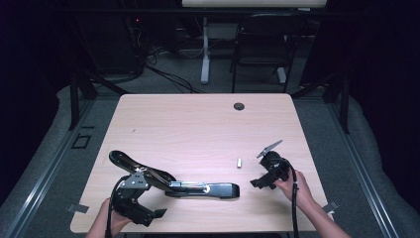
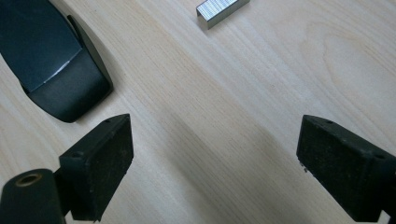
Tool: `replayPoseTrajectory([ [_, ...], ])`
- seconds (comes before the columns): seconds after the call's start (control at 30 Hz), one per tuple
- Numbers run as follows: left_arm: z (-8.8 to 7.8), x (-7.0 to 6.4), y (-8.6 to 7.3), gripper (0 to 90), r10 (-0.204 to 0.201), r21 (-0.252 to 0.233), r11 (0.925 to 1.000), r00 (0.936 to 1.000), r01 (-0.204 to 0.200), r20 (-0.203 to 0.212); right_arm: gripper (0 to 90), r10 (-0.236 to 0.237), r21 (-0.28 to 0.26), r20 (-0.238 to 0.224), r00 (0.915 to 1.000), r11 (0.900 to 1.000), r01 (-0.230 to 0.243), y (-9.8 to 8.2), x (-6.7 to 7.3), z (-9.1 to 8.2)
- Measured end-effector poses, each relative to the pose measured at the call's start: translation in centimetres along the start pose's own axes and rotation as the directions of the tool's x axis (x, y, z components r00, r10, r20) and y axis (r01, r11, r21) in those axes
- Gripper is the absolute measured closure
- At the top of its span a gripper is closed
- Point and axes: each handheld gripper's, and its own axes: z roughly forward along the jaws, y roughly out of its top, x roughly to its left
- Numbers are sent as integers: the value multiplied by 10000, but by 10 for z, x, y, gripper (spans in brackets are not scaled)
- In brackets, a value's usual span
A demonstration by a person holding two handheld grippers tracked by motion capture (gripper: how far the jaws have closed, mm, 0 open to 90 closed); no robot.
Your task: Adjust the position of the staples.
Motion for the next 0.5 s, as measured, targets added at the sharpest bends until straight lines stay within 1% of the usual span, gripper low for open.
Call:
replayPoseTrajectory([
  [0.03,1,1,0,0,-37,35,10000,10000,37,22,104,-22,80,-83,10000,10000,23,0,-1,0],
  [0.07,1,1,0,1,-39,80,10000,10000,39,27,104,33,35,-99,9999,10000,-32,0,-2,1],
  [0.1,1,2,-1,1,-56,72,10000,10000,55,29,104,11,99,-2,10000,10000,-11,0,-2,1],
  [0.13,0,2,-1,1,-29,28,10000,10000,29,-44,104,24,109,25,10000,9999,-24,0,-2,1],
  [0.17,-1,1,-1,1,-40,-115,9999,9998,38,-195,104,-3,129,85,10000,9999,2,0,-2,1],
  [0.23,-6,3,0,1,-220,-477,9986,9995,209,-220,104,51,113,225,9997,9999,-53,-1,-4,-1],
  [0.27,-8,4,-1,1,-202,-500,9986,9995,191,-225,105,101,99,291,9995,9999,-104,-1,-4,-3],
  [0.3,-9,5,-2,0,-217,-549,9983,9992,198,-341,105,214,-3,310,9993,9998,-214,-1,-5,-3],
  [0.33,-10,6,-3,0,-237,-538,9983,9989,215,-414,105,230,-3,379,9990,9997,-230,-2,-6,-4],
  [0.37,-11,7,-4,1,-311,-540,9981,9985,287,-442,105,230,106,472,9986,9997,-235,-2,-8,-5],
  [0.4,-13,8,-6,0,-382,-521,9980,9982,357,-470,105,354,69,452,9983,9993,-358,-1,-8,-5],
  [0.43,-15,9,-8,1,-441,-540,9977,9978,414,-499,105,370,117,464,9982,9992,-375,0,-9,-6],
  [0.47,-16,9,-9,0,-523,-576,9971,9972,492,-529,107,433,47,572,9974,9990,-436,1,-8,-5],
  [0.5,-17,10,-10,1,-595,-635,9964,9966,559,-567,114,280,128,608,9978,9995,-288,3,-7,-6],
])
